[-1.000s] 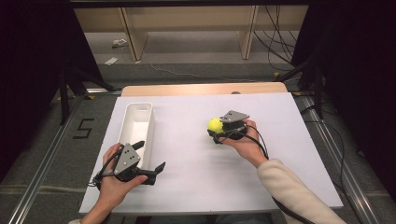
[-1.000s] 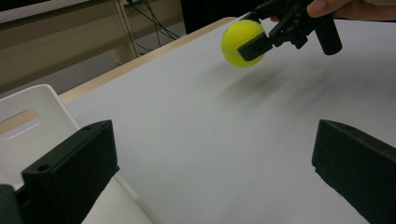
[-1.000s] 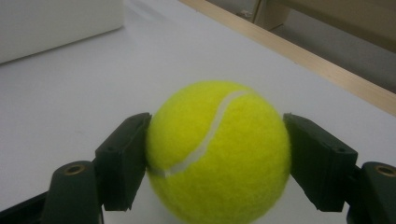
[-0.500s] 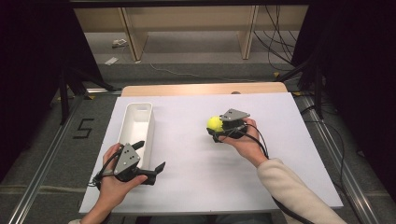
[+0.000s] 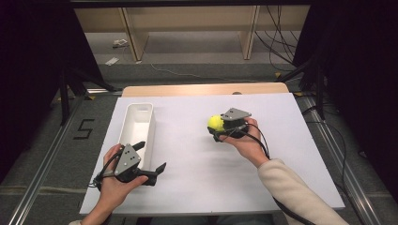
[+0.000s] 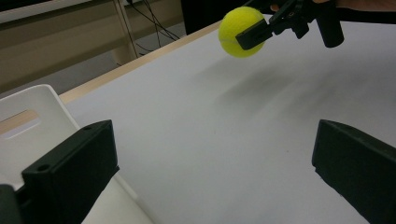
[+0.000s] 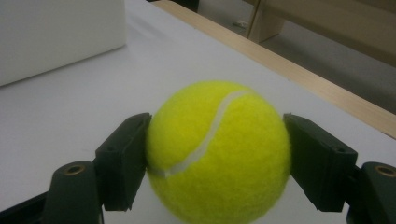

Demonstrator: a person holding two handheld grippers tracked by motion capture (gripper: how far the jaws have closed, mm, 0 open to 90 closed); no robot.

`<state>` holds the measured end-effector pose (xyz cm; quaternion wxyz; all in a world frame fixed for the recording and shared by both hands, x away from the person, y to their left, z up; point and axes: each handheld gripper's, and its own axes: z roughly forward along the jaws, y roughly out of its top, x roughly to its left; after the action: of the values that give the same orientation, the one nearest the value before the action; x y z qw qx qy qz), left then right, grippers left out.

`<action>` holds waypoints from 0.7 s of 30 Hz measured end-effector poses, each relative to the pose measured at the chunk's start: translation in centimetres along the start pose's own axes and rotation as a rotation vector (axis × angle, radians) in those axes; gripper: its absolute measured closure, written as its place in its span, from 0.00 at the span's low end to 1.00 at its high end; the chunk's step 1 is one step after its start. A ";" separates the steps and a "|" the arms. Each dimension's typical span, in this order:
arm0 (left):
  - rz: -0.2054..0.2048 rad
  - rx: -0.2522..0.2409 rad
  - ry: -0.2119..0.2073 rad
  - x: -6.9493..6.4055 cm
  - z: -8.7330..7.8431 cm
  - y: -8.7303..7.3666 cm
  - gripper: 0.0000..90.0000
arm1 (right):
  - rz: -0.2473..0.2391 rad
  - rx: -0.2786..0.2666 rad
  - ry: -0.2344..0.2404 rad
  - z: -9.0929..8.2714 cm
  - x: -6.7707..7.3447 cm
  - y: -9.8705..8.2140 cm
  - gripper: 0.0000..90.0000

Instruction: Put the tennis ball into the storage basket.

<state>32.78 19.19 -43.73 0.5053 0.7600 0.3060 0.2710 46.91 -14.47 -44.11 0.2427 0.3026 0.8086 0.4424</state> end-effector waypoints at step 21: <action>0.003 0.004 -0.001 0.0 0.0 0.0 0.00 | 0.000 -0.034 -0.006 -0.2 0.5 1.0 0.30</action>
<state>32.79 19.21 -43.75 0.5036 0.7614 0.3053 0.2709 46.74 -13.83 -43.18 0.2503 0.2996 0.8003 0.4551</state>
